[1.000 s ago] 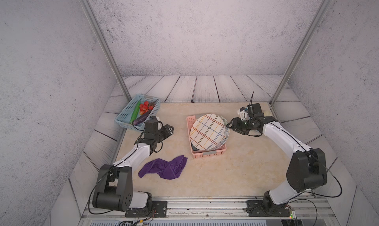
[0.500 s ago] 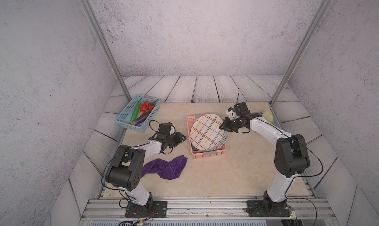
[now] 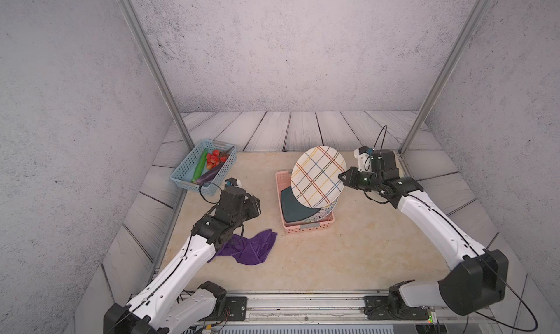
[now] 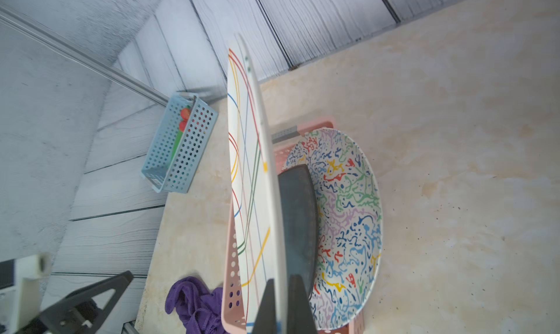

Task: Wipe the wet plate dry
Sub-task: Pick up the plate from the bin, then pick up the towel at the center of the board.

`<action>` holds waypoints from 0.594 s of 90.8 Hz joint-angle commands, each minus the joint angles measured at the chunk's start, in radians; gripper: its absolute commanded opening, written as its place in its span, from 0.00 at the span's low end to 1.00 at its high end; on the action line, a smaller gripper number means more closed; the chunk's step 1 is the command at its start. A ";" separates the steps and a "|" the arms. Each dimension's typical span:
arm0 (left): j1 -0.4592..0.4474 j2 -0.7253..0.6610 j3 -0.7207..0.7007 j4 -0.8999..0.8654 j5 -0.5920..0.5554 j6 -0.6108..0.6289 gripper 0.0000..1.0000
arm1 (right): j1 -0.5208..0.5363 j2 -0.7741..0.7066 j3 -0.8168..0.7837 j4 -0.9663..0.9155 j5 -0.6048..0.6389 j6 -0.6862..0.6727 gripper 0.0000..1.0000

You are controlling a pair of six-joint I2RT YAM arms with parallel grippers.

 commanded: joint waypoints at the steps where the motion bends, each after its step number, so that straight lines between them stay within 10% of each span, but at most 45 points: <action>1: -0.011 -0.044 -0.078 -0.382 -0.148 -0.117 0.66 | 0.003 -0.082 -0.047 0.052 -0.008 0.055 0.00; 13: -0.009 -0.105 -0.196 -0.370 -0.164 -0.141 1.00 | 0.004 -0.156 -0.091 0.038 -0.027 0.079 0.00; 36: -0.006 0.066 -0.295 -0.046 0.001 -0.113 1.00 | 0.014 -0.220 -0.147 0.021 -0.080 0.108 0.00; 54: -0.003 0.306 -0.236 0.003 0.090 -0.062 0.76 | 0.014 -0.239 -0.169 0.024 -0.095 0.131 0.00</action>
